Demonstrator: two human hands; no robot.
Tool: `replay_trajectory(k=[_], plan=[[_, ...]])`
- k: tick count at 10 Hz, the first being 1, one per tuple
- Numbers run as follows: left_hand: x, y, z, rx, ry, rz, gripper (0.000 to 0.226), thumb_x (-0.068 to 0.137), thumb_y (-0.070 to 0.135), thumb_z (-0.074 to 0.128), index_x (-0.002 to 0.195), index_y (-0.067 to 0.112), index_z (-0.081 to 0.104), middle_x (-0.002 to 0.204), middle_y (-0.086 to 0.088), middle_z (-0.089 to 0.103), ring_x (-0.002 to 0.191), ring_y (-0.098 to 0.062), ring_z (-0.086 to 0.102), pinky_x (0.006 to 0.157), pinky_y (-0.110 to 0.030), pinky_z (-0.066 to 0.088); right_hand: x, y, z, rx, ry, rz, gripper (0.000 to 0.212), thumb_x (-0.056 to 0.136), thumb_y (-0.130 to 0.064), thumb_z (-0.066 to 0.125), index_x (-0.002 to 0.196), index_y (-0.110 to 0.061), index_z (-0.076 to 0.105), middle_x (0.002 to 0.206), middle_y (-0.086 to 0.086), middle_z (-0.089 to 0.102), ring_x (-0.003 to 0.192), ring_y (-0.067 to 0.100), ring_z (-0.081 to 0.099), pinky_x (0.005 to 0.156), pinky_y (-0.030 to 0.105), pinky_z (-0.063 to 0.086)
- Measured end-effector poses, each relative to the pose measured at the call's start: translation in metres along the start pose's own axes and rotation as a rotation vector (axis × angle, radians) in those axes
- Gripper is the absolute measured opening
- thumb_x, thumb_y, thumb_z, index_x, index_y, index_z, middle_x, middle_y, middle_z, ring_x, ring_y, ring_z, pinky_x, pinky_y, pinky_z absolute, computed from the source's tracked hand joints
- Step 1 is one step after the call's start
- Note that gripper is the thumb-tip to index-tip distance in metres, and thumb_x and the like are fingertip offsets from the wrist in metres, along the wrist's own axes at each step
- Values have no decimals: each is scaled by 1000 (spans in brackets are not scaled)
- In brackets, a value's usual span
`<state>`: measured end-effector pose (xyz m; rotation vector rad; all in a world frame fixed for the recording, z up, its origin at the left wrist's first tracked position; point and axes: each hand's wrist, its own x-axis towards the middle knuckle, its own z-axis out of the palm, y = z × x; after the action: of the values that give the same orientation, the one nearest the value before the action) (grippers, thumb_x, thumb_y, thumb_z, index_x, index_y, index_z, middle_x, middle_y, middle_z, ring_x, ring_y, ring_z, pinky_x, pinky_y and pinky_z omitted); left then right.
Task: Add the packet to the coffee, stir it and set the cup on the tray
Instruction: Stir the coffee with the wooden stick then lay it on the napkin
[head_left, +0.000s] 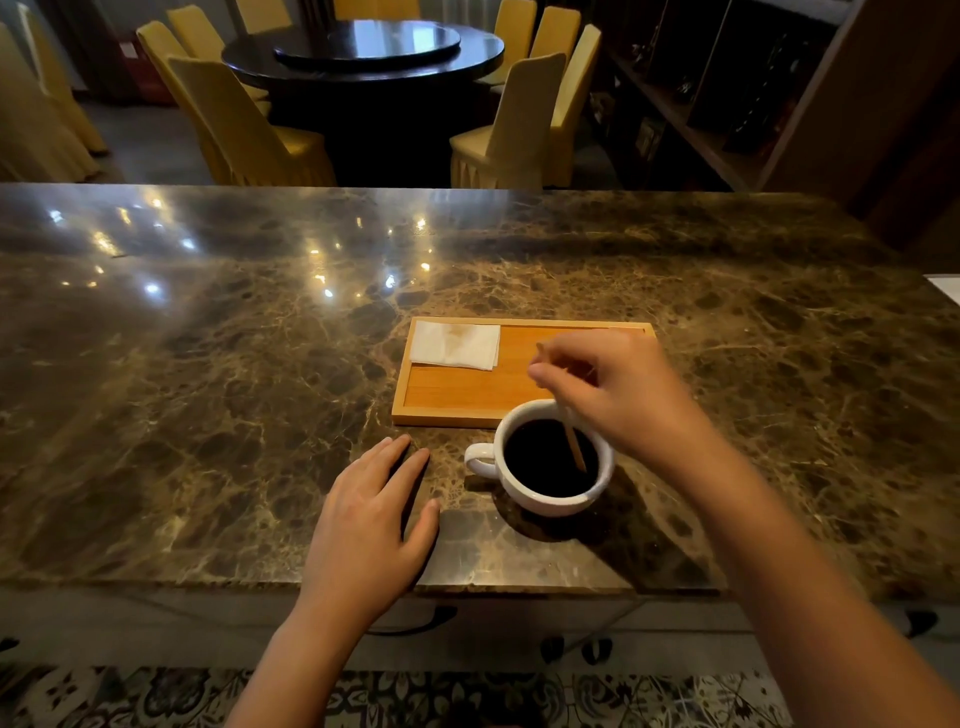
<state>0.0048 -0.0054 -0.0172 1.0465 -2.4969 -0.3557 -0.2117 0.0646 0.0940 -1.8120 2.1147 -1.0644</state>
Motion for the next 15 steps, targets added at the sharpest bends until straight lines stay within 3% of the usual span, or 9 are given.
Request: replay_trajectory(k=[2, 4, 6, 7, 9, 11, 13, 14, 15], plan=[[0, -1, 0, 4, -7, 5, 49, 82, 35, 52, 126, 13, 53, 134, -12, 52, 127, -25, 42, 102, -38, 29, -22, 27, -25, 180, 33, 88, 11, 85, -17, 60, 83, -13, 69, 78, -4, 68, 72, 8, 65, 64, 24, 53], [1, -2, 1, -6, -11, 5, 49, 82, 35, 52, 126, 13, 53, 134, -12, 52, 127, -25, 41, 102, -39, 30, -45, 37, -37, 428, -35, 155, 13, 78, -6, 66, 83, -18, 71, 78, 1, 73, 73, 11, 70, 64, 19, 54], [0, -1, 0, 0, -12, 1, 49, 82, 35, 53, 126, 13, 53, 134, -12, 52, 126, -26, 42, 102, -39, 30, -58, 32, -6, 661, 117, 169, 11, 78, -6, 63, 83, -10, 71, 84, 6, 72, 72, 14, 70, 61, 20, 55], [0, -1, 0, -1, -10, 1, 49, 82, 35, 53, 126, 13, 53, 133, -12, 52, 126, -26, 43, 101, -38, 29, -62, 30, 5, 474, 259, 100, 10, 80, -15, 61, 85, -14, 70, 78, -2, 72, 74, 12, 68, 64, 22, 56], [-1, -1, 0, 6, -13, 2, 49, 82, 35, 52, 126, 13, 53, 133, -12, 52, 126, -26, 42, 102, -38, 29, -69, 29, -7, 72, 242, -74, 8, 82, -11, 59, 86, -11, 66, 82, -5, 63, 79, 4, 57, 68, 12, 46], [0, 1, -2, -1, -6, 4, 49, 82, 34, 52, 126, 12, 53, 133, -13, 52, 126, -26, 43, 101, -39, 30, -74, 22, -12, 152, 168, 6, 8, 83, -14, 57, 83, -14, 65, 79, -6, 65, 76, 8, 60, 63, 15, 49], [0, 2, -2, 1, -5, 5, 49, 82, 34, 53, 125, 11, 54, 133, -13, 52, 126, -27, 43, 101, -41, 31, -72, 20, 7, 479, 220, 90, 12, 81, -19, 58, 87, -16, 69, 84, 0, 69, 71, 13, 67, 62, 24, 56], [0, 2, -2, -2, -5, 4, 49, 82, 34, 53, 126, 11, 53, 133, -13, 52, 126, -27, 43, 101, -41, 31, -72, 23, 14, 439, 283, 85, 15, 82, -19, 58, 89, -12, 69, 85, 1, 69, 74, 12, 67, 63, 26, 57], [0, 2, -2, -4, -9, 2, 49, 82, 34, 52, 126, 12, 53, 133, -13, 52, 126, -27, 43, 101, -40, 30, -74, 30, 12, 195, 329, -5, 11, 88, -20, 59, 90, -12, 67, 85, -1, 67, 81, 5, 61, 69, 15, 49]])
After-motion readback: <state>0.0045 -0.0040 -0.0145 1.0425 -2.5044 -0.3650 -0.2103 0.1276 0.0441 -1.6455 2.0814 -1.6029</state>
